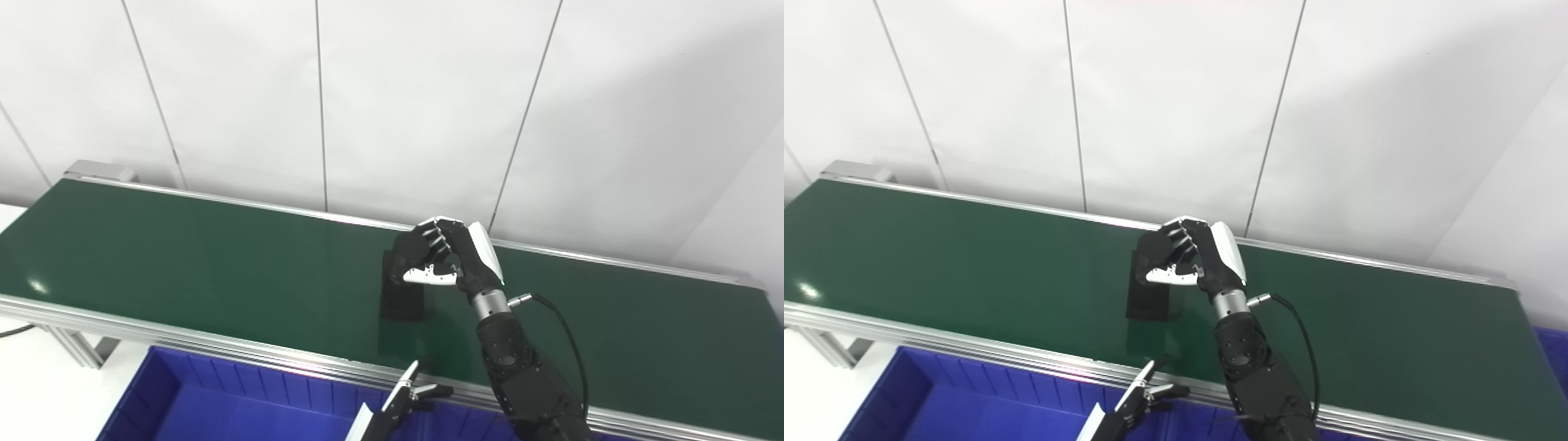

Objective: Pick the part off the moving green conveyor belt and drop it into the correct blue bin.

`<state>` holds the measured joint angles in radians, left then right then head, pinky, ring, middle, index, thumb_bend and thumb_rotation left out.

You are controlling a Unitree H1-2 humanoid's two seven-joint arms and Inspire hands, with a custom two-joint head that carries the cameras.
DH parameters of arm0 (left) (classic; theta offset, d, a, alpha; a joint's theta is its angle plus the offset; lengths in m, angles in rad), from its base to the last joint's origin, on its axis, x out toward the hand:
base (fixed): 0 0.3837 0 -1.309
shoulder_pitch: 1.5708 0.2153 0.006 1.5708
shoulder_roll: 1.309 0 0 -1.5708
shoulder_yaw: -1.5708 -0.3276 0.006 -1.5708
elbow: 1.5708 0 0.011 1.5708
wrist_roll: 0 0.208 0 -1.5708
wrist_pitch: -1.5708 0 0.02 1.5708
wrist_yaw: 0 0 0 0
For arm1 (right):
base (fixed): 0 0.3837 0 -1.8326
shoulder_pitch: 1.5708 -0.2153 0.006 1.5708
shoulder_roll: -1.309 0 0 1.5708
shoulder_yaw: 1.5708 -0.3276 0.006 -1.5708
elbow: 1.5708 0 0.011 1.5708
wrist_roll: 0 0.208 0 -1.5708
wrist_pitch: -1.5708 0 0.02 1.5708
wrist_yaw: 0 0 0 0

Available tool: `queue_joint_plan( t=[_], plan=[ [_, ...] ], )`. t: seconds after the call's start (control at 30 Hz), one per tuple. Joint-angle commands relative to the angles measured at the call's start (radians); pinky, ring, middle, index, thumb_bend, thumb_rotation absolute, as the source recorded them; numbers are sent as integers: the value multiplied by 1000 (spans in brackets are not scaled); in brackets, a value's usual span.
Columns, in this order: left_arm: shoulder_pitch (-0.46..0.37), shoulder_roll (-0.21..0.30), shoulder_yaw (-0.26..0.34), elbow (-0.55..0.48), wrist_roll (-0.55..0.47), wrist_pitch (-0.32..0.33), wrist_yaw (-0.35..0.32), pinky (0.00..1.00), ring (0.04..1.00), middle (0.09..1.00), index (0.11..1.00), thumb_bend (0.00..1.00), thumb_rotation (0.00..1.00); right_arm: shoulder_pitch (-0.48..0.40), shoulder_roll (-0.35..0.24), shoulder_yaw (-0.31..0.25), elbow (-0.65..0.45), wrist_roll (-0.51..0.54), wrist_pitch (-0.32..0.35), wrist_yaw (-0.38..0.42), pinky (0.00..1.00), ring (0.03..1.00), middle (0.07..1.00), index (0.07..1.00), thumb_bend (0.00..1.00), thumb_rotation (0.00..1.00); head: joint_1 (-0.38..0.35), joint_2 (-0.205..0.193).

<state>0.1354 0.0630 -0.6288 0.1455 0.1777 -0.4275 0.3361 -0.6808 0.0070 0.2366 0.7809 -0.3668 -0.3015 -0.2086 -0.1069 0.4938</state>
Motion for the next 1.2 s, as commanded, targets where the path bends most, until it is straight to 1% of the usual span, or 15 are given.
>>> queue_joint_plan(
  t=[0.0,0.03,0.07,0.2,0.33,0.37,0.4,0.43,0.47,0.5,0.7,0.8,0.9,1.03,1.17],
  plan=[
    [14,-3,10,-44,-11,-42,-12,808,831,799,993,932,929,-16,6,-12,-79,2,25,-3,328,388,494,528,514,0,0,0],
    [18,-1,18,-53,-12,-42,-16,811,832,802,997,934,933,-7,7,-17,-108,5,39,2,329,389,494,527,514,0,-37,20],
    [22,0,24,-60,-12,-42,-20,822,840,812,999,932,943,0,7,-20,-129,7,51,6,321,389,497,526,514,0,-37,20],
    [38,3,60,-101,-35,-42,-63,842,848,825,1000,959,970,22,11,-37,-213,17,96,13,302,384,501,529,513,0,-114,67],
    [47,8,100,-123,-53,-42,-106,973,893,855,1000,909,999,50,17,-59,-284,32,127,17,298,383,496,536,512,0,-199,63],
    [50,8,109,-126,-60,-42,-119,986,903,862,1000,894,1000,54,18,-62,-293,35,127,18,290,376,489,544,511,0,-199,63],
    [52,9,121,-133,-66,-42,-132,996,907,869,1000,883,1000,69,18,-68,-317,43,126,20,274,368,484,552,509,0,-234,70],
    [54,9,130,-137,-71,-42,-142,997,907,870,1000,882,1000,79,18,-72,-334,49,126,23,270,366,484,554,508,0,-234,70],
    [54,11,141,-141,-73,-42,-149,999,906,873,1000,879,1000,97,15,-77,-363,52,127,23,261,363,482,557,507,0,-262,78],
    [54,12,151,-144,-74,-42,-157,1000,900,872,1000,907,1000,109,12,-81,-384,53,128,24,264,368,481,550,509,0,-262,78],
    [56,17,216,-160,-90,-41,-210,1000,921,896,1000,935,1000,172,-24,-107,-510,32,155,22,277,377,488,547,510,0,-364,137],
    [55,17,240,-166,-121,-41,-244,1000,933,903,1000,936,1000,199,-26,-124,-568,33,190,31,277,380,492,545,511,0,-383,161],
    [52,17,265,-181,-143,-36,-277,1000,940,905,1000,940,1000,236,-34,-138,-646,36,228,46,266,377,489,543,512,0,-403,200],
    [47,12,297,-213,-150,-5,-311,1000,943,895,1000,952,1000,289,-51,-146,-741,27,260,61,271,372,488,550,510,0,-410,224],
    [39,4,324,-254,-151,38,-334,958,922,870,1000,964,1000,368,-69,-156,-849,25,284,79,268,368,488,555,509,0,-414,238]
  ],
)
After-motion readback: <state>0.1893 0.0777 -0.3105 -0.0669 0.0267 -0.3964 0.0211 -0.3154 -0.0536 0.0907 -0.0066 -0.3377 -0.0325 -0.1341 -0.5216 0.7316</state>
